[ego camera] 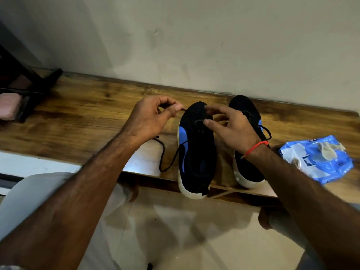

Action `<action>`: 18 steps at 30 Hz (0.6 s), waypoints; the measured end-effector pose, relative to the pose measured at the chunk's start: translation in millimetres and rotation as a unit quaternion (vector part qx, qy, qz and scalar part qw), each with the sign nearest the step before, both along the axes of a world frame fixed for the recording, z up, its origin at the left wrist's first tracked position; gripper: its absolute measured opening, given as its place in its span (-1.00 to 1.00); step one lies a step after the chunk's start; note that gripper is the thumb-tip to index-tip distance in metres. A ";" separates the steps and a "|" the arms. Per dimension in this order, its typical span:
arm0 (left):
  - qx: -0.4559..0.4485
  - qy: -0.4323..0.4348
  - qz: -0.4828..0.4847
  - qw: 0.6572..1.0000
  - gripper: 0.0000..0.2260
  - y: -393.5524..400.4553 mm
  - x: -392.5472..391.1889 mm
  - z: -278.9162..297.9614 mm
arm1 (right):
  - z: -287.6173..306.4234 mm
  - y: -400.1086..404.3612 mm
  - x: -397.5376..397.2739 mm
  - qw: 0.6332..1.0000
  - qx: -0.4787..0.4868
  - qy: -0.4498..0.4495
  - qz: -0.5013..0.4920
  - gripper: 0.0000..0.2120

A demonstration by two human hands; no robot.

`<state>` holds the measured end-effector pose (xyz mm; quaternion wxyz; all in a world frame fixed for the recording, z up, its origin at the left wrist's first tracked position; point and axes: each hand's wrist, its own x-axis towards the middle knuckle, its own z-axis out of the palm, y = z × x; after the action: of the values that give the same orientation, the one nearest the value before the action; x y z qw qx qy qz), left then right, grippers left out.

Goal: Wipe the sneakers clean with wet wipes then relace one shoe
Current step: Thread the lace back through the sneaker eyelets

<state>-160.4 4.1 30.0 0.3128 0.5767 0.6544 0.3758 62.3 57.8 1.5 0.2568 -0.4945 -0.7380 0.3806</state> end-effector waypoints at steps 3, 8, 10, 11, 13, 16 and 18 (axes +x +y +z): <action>-0.015 0.009 -0.047 0.999 -0.91 -3.6 8.3 -2.1 | 5.6 -11.3 -8.1 0.989 0.087 -0.021 0.121 -0.62; -0.021 -0.027 -0.015 0.999 -0.91 -2.0 8.5 -0.1 | 3.6 11.5 0.4 0.989 0.137 -0.012 -0.059 -0.85; -0.015 -0.064 0.021 0.998 -0.91 -0.2 0.1 2.1 | 7.6 20.3 8.5 0.981 0.153 -0.027 -0.113 -0.82; -0.013 -0.074 0.025 0.997 -0.92 -0.6 -1.4 3.1 | 9.5 19.4 9.3 0.982 0.158 -0.017 -0.104 -0.78; -0.006 -0.077 -0.001 0.997 -0.91 -3.2 4.1 3.5 | 12.7 8.5 3.4 0.991 0.130 0.002 -0.011 -0.67; -0.008 -0.061 -0.041 0.997 -0.89 -5.0 15.6 1.0 | 11.7 -7.3 -8.9 0.983 0.095 -0.055 0.146 -0.70; -0.014 -0.065 -0.036 0.997 -0.89 -3.3 14.9 1.3 | 10.5 -2.6 -8.0 0.984 0.107 -0.058 0.132 -0.81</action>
<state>-145.5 0.9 31.3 0.3760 0.5701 0.6166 0.3917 54.3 55.2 12.0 0.2123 -0.3841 -0.8467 0.3008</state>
